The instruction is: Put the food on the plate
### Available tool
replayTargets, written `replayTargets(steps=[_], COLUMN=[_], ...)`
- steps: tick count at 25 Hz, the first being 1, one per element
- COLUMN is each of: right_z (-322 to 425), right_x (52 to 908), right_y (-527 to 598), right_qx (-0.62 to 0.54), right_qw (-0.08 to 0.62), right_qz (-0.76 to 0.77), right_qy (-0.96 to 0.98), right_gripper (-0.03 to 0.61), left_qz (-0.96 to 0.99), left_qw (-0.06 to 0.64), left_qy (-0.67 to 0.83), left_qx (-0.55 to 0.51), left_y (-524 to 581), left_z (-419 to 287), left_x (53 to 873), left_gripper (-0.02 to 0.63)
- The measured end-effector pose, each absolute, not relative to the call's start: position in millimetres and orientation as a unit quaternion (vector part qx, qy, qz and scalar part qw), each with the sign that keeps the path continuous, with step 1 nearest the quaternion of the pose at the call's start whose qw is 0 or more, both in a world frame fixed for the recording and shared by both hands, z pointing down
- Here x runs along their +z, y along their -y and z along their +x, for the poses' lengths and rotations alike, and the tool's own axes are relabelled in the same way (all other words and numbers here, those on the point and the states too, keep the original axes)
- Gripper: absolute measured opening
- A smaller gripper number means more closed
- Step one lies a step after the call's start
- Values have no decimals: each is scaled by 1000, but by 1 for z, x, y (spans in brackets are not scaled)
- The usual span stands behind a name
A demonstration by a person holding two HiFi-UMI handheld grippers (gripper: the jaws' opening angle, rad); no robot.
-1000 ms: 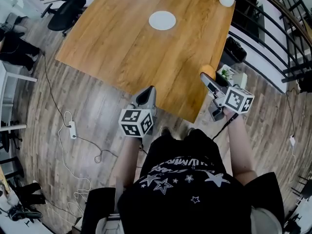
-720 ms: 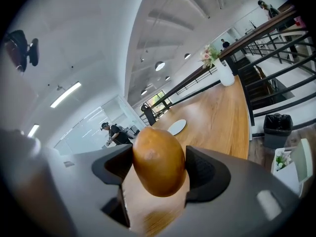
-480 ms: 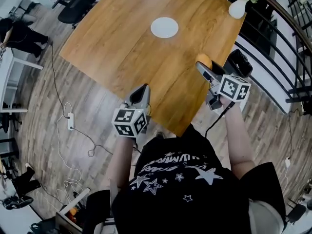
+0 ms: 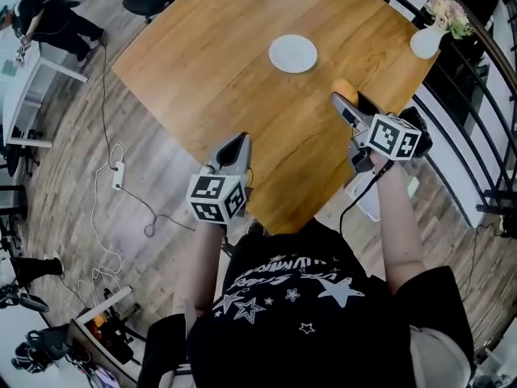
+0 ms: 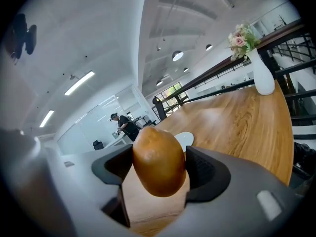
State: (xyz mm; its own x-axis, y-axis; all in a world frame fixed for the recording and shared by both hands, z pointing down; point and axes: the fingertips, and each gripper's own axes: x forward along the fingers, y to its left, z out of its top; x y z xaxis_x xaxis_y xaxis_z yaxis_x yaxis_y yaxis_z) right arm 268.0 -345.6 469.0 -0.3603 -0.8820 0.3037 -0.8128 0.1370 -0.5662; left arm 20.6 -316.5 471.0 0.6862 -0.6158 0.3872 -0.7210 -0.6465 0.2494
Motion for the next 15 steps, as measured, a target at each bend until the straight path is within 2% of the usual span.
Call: replayTargets(steps=[15], right_z=[267], right_x=[490], right_y=[418], right_qx=[-284], right_qw=[-67], right_qz=[-554], right_qy=[-779], right_gripper=[339], left_qz=[876], left_qw=[201], left_qy=[418], left_qx=[136], left_y=[333], left_z=[24], left_x=[476], left_gripper=[0])
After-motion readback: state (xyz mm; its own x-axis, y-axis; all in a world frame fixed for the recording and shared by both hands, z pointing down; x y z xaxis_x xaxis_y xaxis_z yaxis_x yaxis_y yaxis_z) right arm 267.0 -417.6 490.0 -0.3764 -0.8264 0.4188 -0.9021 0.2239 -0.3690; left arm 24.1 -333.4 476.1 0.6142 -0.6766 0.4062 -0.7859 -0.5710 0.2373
